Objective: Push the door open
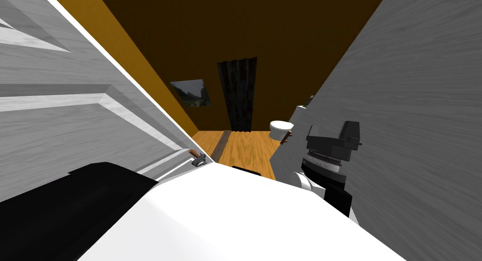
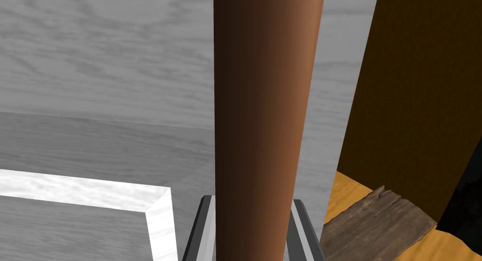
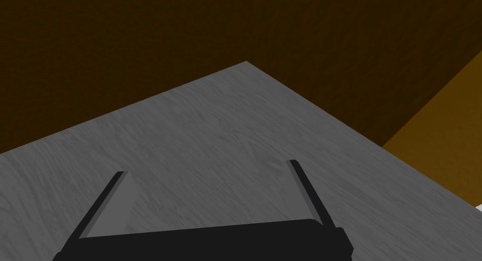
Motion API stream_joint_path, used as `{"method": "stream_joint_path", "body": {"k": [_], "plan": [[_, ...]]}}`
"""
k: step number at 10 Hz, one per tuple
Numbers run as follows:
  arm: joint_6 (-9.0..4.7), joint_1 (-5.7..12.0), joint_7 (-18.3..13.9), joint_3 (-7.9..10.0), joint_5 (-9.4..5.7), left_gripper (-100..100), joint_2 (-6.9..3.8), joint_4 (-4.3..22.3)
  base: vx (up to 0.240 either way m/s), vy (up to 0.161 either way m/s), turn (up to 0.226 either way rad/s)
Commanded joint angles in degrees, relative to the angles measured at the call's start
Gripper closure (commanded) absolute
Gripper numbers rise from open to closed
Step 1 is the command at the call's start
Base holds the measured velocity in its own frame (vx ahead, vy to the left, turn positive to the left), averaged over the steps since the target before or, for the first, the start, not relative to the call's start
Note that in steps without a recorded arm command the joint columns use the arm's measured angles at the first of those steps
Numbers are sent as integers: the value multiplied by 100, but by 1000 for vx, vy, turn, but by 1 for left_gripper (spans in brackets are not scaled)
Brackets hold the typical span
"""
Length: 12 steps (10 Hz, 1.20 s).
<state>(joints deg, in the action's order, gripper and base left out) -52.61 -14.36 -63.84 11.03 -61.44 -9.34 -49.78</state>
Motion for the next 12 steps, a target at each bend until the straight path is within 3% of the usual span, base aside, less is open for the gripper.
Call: {"method": "stream_joint_path", "body": {"k": [1,6,7,12], "plan": [[-120,152,-121,73,28,100,-228,136,6,-7,-7],[-120,152,-121,73,28,100,-228,136,-2,3,-2],[-106,141,-109,84,-28,100,-151,226,76,-3,58],[-108,146,-102,121,-52,100,-179,260,49,0,24]]}}
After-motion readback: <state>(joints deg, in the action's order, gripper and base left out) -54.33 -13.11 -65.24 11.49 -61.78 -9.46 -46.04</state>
